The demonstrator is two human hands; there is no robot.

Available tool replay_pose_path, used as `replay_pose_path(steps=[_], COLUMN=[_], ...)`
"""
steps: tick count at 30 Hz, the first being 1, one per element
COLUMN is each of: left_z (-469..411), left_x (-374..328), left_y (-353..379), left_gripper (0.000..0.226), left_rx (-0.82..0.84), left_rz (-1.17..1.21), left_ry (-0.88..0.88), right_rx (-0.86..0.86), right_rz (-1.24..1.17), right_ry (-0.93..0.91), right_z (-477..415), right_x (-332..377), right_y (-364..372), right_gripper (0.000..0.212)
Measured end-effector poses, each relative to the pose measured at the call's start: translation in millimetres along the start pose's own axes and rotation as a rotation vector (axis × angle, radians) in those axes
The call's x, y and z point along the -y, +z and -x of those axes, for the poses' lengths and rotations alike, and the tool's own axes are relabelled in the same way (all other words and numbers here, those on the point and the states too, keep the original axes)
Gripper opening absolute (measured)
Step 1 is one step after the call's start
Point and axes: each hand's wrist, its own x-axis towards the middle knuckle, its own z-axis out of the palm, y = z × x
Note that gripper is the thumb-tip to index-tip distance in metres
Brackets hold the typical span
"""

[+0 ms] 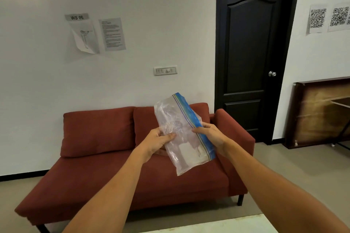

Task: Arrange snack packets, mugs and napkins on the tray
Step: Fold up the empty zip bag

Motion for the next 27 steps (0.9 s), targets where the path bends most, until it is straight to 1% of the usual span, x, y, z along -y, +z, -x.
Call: replay_pose_path(steps=[3,7,9,10,13,14,16,18,19,20,22,25,26,27], left_z=[2.8,2.4,0.6,-0.2,1.0,1.9,2.4,1.1,1.1,0.9,0.7,1.7,1.0,0.3], left_x=[-3.6,-7.4,-9.4,-9.2,-4.9,-2.8,1.5,3.2,3.3,3.7,6.0,7.8,7.8,6.8], left_y=[-2.0,-6.0,-6.9,-6.6,-6.3,-6.9,-8.1,-7.7,-6.0,-4.4,-2.9,-3.6,-3.3,-2.1], left_gripper=[0.035,0.020,0.023,0.023,0.021,0.021,0.021,0.040,0.049,0.052,0.049,0.029,0.028,0.033], left_rx=[0.051,0.063,0.046,0.053,0.068,0.055,0.014,-0.027,-0.039,-0.042,-0.037,-0.001,0.029,0.057], left_rz=[-0.069,-0.250,-0.298,-0.295,-0.144,-0.073,0.022,0.103,0.149,0.179,0.213,0.365,0.431,0.472], left_ry=[0.031,0.098,0.109,0.113,0.095,0.086,0.076,0.029,-0.002,-0.026,-0.063,-0.109,-0.121,-0.135], right_rx=[0.007,0.070,0.067,0.051,0.013,0.012,0.024,0.017,-0.003,-0.030,-0.070,-0.101,-0.115,-0.131], right_rz=[0.029,0.082,0.077,0.063,-0.037,-0.089,-0.138,-0.117,-0.111,-0.108,-0.078,-0.016,-0.011,-0.015], right_ry=[0.034,0.039,0.034,0.027,0.004,-0.001,-0.024,-0.042,-0.044,-0.044,-0.052,-0.077,-0.091,-0.107], right_z=[-1.8,-1.3,-3.5,-5.0,-7.0,-6.3,-4.6,-4.8,-5.6,-6.7,-7.9,-9.1,-10.3,-11.5], right_x=[-0.2,-5.2,-9.3,-11.4,-16.7,-17.5,-18.2,-17.8,-17.3,-16.2,-13.9,-14.3,-15.1,-15.4], right_y=[-2.6,-4.3,-4.4,-4.8,-7.6,-8.4,-8.7,-6.7,-5.6,-4.4,-1.8,2.2,3.2,4.0], right_gripper=[0.037,0.045,0.042,0.036,0.017,0.015,0.021,0.025,0.023,0.022,0.020,0.026,0.028,0.027])
